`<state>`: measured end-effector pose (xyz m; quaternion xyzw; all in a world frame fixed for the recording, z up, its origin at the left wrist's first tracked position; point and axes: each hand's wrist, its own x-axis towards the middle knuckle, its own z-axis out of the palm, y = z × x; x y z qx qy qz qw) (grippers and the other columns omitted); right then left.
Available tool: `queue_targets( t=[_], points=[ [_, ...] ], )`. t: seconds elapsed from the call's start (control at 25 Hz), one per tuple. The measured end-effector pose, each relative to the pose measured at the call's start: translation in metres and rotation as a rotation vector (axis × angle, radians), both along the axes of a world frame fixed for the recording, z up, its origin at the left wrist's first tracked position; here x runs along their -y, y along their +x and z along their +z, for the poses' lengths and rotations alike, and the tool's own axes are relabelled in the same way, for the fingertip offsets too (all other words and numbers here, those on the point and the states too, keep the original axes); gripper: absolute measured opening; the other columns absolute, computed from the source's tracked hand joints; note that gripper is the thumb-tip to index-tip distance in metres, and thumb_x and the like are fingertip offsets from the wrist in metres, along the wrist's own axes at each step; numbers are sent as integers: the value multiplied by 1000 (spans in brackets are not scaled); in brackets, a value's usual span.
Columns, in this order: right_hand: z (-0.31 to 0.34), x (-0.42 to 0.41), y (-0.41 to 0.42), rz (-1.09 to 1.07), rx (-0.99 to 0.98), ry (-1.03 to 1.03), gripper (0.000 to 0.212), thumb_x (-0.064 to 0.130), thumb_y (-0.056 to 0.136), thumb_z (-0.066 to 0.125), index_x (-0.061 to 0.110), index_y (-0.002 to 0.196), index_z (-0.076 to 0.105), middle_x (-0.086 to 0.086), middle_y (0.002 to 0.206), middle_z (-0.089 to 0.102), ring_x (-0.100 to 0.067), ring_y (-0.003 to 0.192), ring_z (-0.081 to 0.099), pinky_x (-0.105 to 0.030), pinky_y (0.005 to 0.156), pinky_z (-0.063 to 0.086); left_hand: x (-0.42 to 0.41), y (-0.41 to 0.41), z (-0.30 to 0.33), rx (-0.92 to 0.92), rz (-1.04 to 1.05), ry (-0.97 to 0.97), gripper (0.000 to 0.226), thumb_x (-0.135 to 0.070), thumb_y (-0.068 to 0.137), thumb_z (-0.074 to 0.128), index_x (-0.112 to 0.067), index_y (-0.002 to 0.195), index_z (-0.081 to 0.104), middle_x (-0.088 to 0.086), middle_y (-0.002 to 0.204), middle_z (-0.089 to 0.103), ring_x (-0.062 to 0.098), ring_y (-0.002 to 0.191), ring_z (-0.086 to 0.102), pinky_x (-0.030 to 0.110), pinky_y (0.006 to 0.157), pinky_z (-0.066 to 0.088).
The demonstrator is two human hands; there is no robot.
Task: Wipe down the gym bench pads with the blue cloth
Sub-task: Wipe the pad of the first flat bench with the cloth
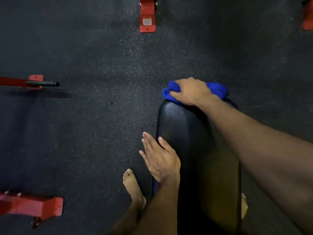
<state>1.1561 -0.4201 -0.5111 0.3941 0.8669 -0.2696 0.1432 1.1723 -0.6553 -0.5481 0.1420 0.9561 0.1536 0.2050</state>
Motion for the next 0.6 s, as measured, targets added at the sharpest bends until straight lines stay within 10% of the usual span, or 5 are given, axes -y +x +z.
queue_targets(
  t=[0.2,0.6],
  points=[
    [7,55,-46,515,-75,104,24,51,89,53,28,94,59,0,105,70,-27,98,65,-38,79,44,6,-9,9,60,-95,14,62,-40,107,17,-16,164,7,3,171,13,17,157,15,45,129,9],
    [-7,-25,55,112,-97,90,33,53,94,53,28,112,64,-7,116,67,-32,110,61,-35,80,42,-57,-48,-6,-67,-506,258,66,-44,107,17,-16,164,-2,-1,173,-1,11,158,-3,36,127,-7]
  ],
)
